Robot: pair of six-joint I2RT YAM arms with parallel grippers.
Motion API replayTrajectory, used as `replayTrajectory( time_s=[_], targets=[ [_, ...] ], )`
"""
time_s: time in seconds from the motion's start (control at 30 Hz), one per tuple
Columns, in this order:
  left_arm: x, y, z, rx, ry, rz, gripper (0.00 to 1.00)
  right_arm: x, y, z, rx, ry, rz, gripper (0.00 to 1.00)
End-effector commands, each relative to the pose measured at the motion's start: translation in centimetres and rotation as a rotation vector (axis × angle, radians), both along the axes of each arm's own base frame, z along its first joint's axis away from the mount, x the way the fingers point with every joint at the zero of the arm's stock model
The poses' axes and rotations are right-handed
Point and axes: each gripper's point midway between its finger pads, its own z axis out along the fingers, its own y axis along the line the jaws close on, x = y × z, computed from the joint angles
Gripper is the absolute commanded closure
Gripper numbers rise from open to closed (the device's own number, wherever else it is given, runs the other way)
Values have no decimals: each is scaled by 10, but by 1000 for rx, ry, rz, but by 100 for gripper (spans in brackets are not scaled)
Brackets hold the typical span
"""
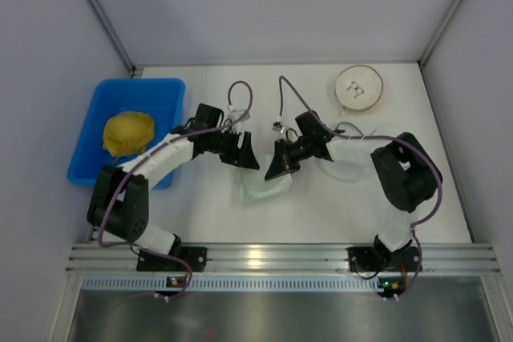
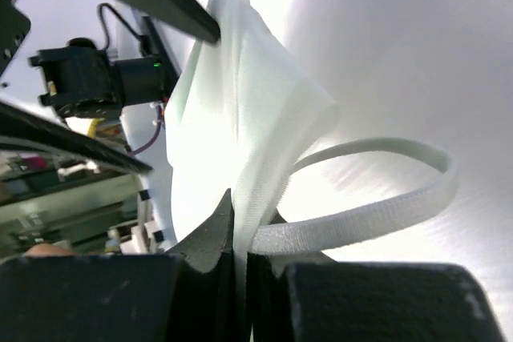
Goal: Place the bra in the laundry bag and zip it closed
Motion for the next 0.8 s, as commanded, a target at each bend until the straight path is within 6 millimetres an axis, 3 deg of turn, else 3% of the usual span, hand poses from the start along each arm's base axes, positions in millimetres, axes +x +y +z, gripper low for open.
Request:
replayTrajectory(
  time_s=[0.0,0.03,0.1,0.13,0.17,0.2,0.27,0.3,0.43,0.53,0.57,0.63,0.67,0.73,0.77],
  targets=[
    [38,13,65,29,-322,86,25,17,-4,76,124,-263,46,100],
    [42,16,75,42,-362,104,21,20,-6,76,123,-265,37,100],
    [57,23,109,53,-470,164,15,25,-16,101,143,-349,27,100],
    [64,31,128,72,-537,211,5,27,-21,110,151,-380,22,100],
    [70,34,140,78,-574,243,2,24,-28,122,151,-424,27,100],
    [78,36,165,69,-626,282,2,31,-38,132,153,-459,6,100],
    [95,43,179,91,-635,371,2,40,-58,153,155,-538,-34,100],
    [101,40,198,68,-665,373,2,43,-66,160,152,-553,-52,100],
    [107,7,204,-28,-620,252,3,61,-115,196,122,-675,-168,100],
    [106,-15,192,-41,-571,202,10,78,-164,204,29,-741,-293,100],
    [101,-28,191,-39,-578,174,11,84,-191,214,-3,-793,-372,100],
    [98,-43,179,-32,-550,148,11,88,-227,220,-65,-873,-482,100],
    [94,-55,178,-44,-541,125,11,94,-255,220,-114,-890,-571,100],
    [94,-71,165,-52,-477,117,12,94,-282,207,-164,-885,-660,100],
    [89,-83,164,-65,-463,94,14,96,-304,207,-203,-901,-731,100]
  ],
)
